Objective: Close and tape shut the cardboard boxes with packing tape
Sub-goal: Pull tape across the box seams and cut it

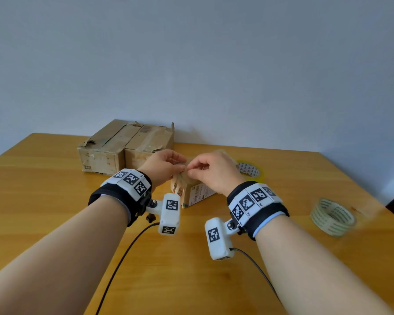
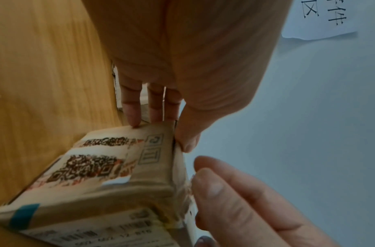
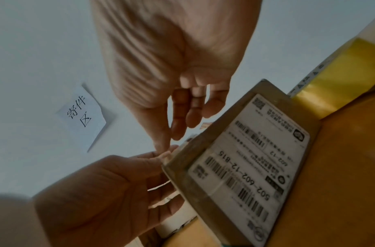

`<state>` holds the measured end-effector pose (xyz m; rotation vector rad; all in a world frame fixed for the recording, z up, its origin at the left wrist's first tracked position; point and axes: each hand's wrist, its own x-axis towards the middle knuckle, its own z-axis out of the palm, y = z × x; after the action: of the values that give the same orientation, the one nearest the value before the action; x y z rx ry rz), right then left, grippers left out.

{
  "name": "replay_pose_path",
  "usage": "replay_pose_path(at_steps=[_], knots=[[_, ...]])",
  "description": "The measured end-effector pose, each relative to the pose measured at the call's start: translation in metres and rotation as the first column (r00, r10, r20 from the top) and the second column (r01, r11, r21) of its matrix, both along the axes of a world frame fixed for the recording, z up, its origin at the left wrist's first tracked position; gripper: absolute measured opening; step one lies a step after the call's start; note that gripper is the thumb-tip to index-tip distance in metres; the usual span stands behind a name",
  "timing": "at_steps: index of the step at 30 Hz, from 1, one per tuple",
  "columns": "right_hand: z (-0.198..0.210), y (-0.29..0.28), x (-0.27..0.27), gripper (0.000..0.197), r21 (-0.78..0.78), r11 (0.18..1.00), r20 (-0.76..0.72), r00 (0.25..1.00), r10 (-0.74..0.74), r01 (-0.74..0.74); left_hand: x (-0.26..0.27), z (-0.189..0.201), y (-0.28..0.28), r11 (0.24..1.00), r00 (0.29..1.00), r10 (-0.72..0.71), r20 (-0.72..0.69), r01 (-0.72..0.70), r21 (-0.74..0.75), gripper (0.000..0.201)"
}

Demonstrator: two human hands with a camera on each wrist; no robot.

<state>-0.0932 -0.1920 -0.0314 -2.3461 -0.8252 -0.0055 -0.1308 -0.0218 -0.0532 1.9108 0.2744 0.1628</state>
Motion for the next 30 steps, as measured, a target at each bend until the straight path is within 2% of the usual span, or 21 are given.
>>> replay_pose_path(at_steps=[5, 9, 14, 16, 19, 23, 30], knots=[[-0.006, 0.000, 0.002, 0.014, -0.078, 0.996, -0.004, 1.000, 0.029, -0.030, -0.001, -0.002, 0.000, 0.999, 1.000, 0.022, 0.001, -0.022, 0.046, 0.010], [-0.005, 0.004, 0.004, 0.014, -0.106, 0.994, -0.037, 0.999, 0.020, -0.024, 0.001, 0.000, 0.001, 0.999, 0.999, 0.039, -0.029, -0.039, -0.001, 0.007], [-0.008, 0.007, 0.009, 0.006, -0.098, 0.995, -0.068, 0.998, 0.002, -0.009, 0.000, -0.003, 0.003, 0.997, 0.999, 0.015, -0.046, -0.018, -0.069, 0.007], [-0.011, 0.009, 0.011, 0.004, -0.078, 0.997, -0.073, 0.997, -0.011, 0.006, -0.001, -0.003, 0.004, 0.998, 0.999, 0.007, -0.052, -0.010, -0.061, 0.002], [-0.017, 0.013, 0.013, 0.013, -0.019, 0.999, -0.045, 0.998, -0.048, 0.047, 0.002, -0.001, 0.002, 0.999, 0.997, 0.039, -0.065, -0.041, -0.033, 0.009], [-0.020, 0.023, 0.013, 0.004, 0.017, 0.996, -0.051, 0.995, -0.089, 0.090, 0.005, 0.003, 0.001, 0.998, 0.994, 0.059, -0.093, -0.061, -0.023, 0.012], [-0.020, 0.032, 0.022, 0.010, -0.089, 0.990, -0.052, 0.992, -0.113, 0.108, 0.010, -0.001, 0.003, 0.997, 0.992, 0.059, -0.109, -0.063, -0.033, 0.010]])
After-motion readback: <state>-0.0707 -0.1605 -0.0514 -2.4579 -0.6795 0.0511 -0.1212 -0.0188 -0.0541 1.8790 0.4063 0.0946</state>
